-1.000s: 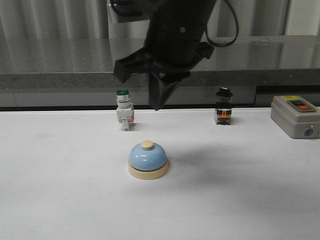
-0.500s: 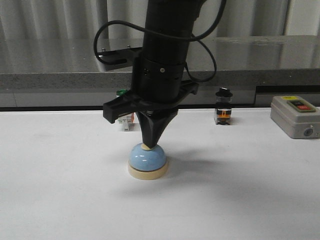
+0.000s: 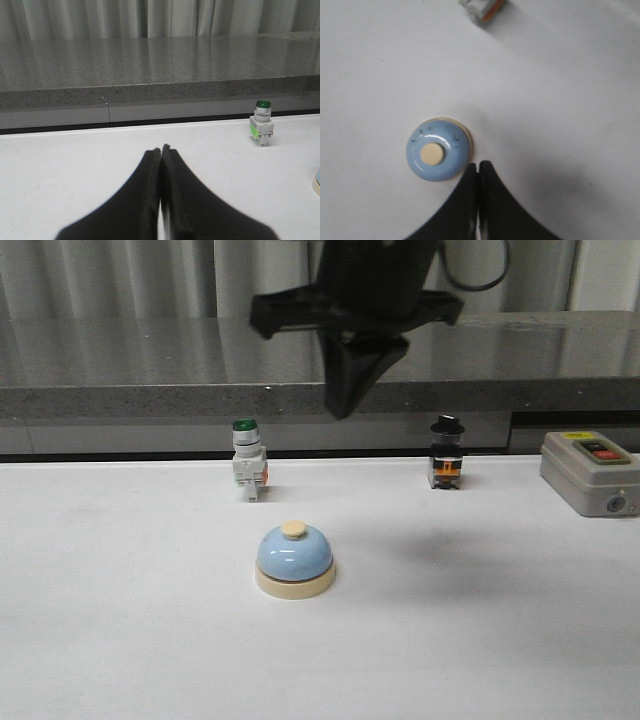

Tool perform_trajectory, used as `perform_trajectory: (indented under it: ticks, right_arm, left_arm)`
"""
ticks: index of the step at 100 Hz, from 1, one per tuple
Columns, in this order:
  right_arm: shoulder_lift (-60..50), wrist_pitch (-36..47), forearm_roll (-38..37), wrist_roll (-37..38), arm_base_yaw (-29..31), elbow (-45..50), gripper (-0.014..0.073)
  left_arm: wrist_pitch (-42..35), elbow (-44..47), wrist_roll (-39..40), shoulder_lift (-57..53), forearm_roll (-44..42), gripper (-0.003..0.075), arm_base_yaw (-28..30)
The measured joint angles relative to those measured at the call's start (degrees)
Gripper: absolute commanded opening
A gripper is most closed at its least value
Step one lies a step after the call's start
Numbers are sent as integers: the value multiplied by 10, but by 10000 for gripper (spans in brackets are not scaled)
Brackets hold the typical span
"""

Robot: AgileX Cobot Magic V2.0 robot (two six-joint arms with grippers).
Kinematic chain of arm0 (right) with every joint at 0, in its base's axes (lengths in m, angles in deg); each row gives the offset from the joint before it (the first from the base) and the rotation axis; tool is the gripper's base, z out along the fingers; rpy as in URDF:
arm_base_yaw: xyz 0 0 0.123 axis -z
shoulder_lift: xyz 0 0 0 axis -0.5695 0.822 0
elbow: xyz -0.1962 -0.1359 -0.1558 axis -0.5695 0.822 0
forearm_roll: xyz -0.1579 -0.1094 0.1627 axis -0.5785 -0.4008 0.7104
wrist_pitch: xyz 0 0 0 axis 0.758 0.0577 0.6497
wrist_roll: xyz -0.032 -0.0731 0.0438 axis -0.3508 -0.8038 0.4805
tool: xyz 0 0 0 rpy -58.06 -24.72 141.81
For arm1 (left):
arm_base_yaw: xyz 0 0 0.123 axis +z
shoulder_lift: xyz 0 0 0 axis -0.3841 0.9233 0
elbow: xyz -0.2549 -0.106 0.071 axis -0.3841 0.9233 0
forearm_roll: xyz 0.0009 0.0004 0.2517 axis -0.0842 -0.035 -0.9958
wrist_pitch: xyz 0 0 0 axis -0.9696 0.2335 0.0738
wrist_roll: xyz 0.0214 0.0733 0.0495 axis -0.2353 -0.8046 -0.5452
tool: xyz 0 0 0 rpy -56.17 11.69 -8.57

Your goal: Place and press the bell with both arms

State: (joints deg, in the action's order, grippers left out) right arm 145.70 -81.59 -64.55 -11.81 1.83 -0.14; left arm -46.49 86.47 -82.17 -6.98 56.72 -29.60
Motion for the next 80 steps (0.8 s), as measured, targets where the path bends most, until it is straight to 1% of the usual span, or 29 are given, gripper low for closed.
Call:
perform_trajectory:
  ticks: [18, 53, 65, 80]
  right_arm:
    - [-81, 5, 0, 7, 67, 72, -68]
    - [-279, 41, 0, 15, 231, 250, -68]
    - [-333, 43, 0, 16, 275, 296, -68]
    - [-405, 50, 0, 16, 313, 357, -68]
  left_arm:
    - [0, 0, 0, 0, 0, -19, 0]
    - [0, 0, 0, 0, 0, -19, 0]
    - [0, 0, 0, 0, 0, -19, 0]
    - [0, 0, 0, 0, 0, -19, 0]
